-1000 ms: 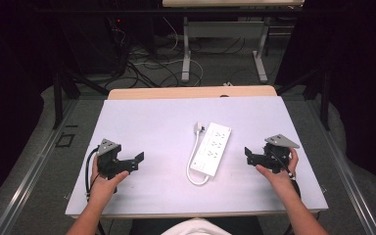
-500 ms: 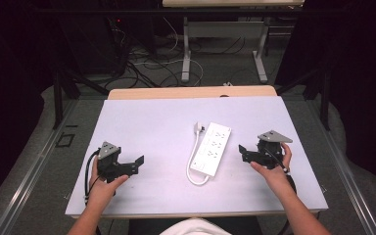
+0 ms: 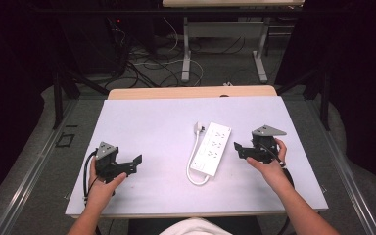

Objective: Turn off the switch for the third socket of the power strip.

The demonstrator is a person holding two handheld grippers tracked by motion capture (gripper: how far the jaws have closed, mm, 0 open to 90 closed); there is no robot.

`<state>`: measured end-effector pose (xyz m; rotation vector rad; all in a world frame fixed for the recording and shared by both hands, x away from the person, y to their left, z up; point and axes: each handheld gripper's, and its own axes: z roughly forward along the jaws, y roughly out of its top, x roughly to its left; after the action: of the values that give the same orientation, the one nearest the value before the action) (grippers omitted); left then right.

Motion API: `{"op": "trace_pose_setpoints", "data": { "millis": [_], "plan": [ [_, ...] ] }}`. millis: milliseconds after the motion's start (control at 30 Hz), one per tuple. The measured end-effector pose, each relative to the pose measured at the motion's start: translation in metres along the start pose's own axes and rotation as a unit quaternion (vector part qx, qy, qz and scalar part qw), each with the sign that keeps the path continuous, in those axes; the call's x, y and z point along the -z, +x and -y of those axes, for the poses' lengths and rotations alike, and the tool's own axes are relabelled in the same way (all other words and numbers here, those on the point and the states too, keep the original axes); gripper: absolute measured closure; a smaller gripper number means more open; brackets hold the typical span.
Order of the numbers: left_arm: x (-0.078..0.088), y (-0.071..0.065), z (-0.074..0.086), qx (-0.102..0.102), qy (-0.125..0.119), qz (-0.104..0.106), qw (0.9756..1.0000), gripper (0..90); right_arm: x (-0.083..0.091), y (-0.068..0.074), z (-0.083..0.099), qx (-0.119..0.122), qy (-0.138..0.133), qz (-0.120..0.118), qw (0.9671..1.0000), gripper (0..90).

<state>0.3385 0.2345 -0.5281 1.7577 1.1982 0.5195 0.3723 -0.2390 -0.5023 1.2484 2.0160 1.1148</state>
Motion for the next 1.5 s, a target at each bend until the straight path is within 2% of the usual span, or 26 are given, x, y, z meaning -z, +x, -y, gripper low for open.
{"op": "trace_pose_setpoints", "data": {
  "millis": [433, 967, 1067, 1300, 1500],
  "plan": [
    [0.001, 0.0, 0.001, -0.002, -0.003, 0.005, 1.0, 0.1, -0.006, 0.003, -0.018, -0.011, 0.005, -0.028, 0.9995, 26.5],
    [0.0, -0.001, 0.001, -0.007, -0.001, 0.005, 1.0, 0.1, -0.021, 0.007, -0.044, 0.013, 0.036, -0.042, 0.9984, 33.3],
    [0.0, -0.002, 0.001, -0.007, -0.001, 0.005, 1.0, 0.1, -0.025, 0.008, -0.049, 0.024, 0.042, -0.043, 0.9979, 34.7],
    [0.0, -0.001, 0.002, -0.004, -0.001, 0.005, 1.0, 0.1, -0.035, 0.015, -0.063, 0.047, 0.055, -0.04, 0.9966, 36.7],
    [0.001, -0.001, 0.002, -0.004, -0.002, 0.006, 1.0, 0.1, -0.043, 0.018, -0.074, 0.051, 0.064, -0.04, 0.9959, 37.8]
  ]
}}
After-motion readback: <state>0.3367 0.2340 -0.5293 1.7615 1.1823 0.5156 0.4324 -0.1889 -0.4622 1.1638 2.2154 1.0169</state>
